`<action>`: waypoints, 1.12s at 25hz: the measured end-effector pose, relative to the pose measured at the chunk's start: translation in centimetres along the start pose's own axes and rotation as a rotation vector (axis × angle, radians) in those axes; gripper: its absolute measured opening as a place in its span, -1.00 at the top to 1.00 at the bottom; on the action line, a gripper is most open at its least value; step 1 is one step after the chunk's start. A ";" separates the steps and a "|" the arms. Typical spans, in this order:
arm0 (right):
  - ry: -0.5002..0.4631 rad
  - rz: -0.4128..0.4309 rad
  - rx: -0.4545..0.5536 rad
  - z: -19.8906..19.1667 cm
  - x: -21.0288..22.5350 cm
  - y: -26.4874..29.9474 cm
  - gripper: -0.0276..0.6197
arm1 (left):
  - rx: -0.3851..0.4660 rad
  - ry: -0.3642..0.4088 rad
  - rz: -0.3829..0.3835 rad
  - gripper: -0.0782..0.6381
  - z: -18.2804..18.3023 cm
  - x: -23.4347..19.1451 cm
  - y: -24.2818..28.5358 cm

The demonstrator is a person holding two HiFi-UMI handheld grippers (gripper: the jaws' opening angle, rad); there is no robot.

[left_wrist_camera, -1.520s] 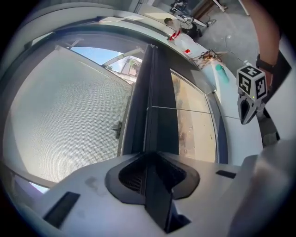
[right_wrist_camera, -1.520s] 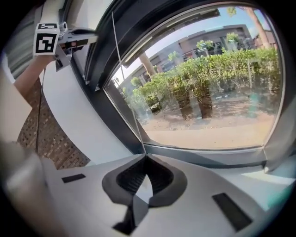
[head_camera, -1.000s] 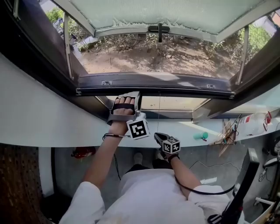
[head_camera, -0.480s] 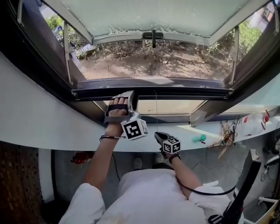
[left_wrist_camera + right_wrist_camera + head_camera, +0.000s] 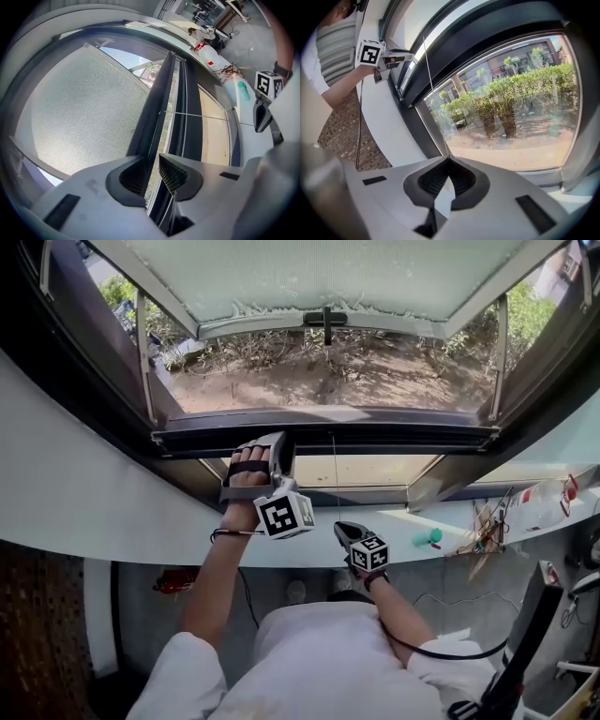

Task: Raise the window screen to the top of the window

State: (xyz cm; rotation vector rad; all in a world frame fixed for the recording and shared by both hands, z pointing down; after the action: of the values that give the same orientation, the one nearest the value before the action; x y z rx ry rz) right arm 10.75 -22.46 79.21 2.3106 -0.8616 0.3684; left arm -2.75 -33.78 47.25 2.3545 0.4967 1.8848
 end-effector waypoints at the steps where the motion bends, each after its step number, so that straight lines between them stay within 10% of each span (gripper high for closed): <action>1: 0.001 0.004 0.002 0.1 -0.1 0.1 0.94 | -0.002 0.000 0.004 0.55 0.0 -0.1 0.0; 28: 0.010 0.038 0.102 3.3 -1.0 -1.3 0.94 | -0.011 0.009 0.082 0.55 0.9 -3.7 -1.0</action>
State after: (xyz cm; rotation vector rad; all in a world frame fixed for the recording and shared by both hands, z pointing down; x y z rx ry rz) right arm 10.97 -23.40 75.64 2.3861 -0.9016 0.4491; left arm -2.75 -33.77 43.34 2.3957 0.3951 1.9282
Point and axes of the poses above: the fingertips, and each gripper's own axes: y forward along the fingers, x to its right, z out of its top, the point moved 3 cm from there along -y, backward along the fingers, and after that the axes turned 6 degrees about y, right-handed, at the moved point
